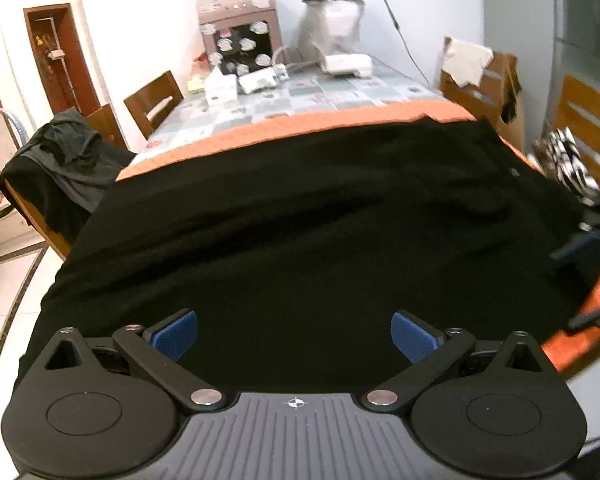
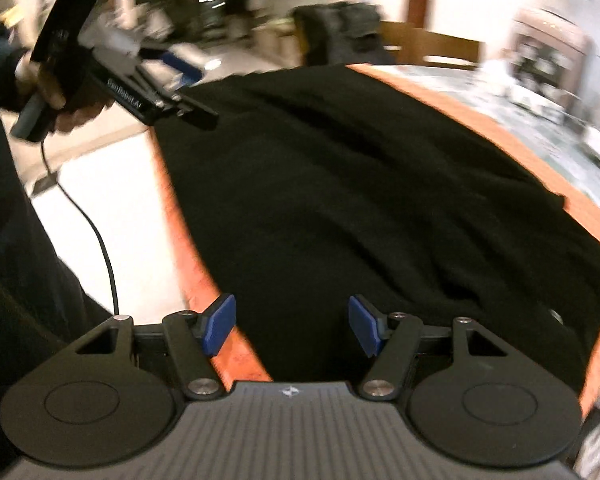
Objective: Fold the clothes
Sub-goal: 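Grasp the trousers' long edge with the right gripper while the left gripper grasps beside it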
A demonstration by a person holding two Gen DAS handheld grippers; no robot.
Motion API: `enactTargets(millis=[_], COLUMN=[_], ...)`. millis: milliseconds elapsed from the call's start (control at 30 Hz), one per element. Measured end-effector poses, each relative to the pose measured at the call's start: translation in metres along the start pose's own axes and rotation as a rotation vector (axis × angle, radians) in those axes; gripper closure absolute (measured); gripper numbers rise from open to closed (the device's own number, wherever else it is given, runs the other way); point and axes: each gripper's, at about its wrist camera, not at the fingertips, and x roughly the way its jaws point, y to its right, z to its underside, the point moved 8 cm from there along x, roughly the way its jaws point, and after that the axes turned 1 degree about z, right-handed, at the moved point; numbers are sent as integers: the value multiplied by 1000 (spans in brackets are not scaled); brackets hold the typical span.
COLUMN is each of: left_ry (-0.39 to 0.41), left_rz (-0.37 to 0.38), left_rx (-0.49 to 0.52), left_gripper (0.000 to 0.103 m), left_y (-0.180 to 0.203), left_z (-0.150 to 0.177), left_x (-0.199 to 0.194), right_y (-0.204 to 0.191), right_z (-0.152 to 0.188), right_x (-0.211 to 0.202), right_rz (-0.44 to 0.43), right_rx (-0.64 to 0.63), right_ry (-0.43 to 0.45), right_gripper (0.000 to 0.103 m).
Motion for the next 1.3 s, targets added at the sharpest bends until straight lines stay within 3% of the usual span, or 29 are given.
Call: enactTargets(millis=[200,367,433,600,767,867,933,1000,1167,1300], left_ry=[-39,-49,-54,-62,-37,-38,-57,-62,-24,-23], left_rz=[7,22,28,23,-74,-116,-112,-90,-81,-76], left_rx=[45,99,125,206,312,306,282,260,241,231], left_gripper=[0,0,0,2,22,44,69,80,86,86], left_y=[18,28,30,33,21,3,-10,-19,-27,-30], left_z=[23,36,42,51,50,45,45,45,32,24], left_x=[-16,-15,-10,13,34,43,49,50,45,44], right_y=[-30,-44,-43,-33,-21,-19,-20,-21,-25,-26], right_z=[-3,-9,-16,-45,-76,-81,-80,-75,-61,-41], right_x=[30,46,44,18,-2,-7,-8,-12,-10,-11], right_rz=[-33,25,44,81,119,136,145,149,173,213], right_rx=[-217,-379,-371,-282,-214,-185,-165,-135,-52,7], right_ry=[-48,-83,-78,-18,20,14,9,4,7,4], right_gripper=[49,79,87,89,89,89,89,89,86,64])
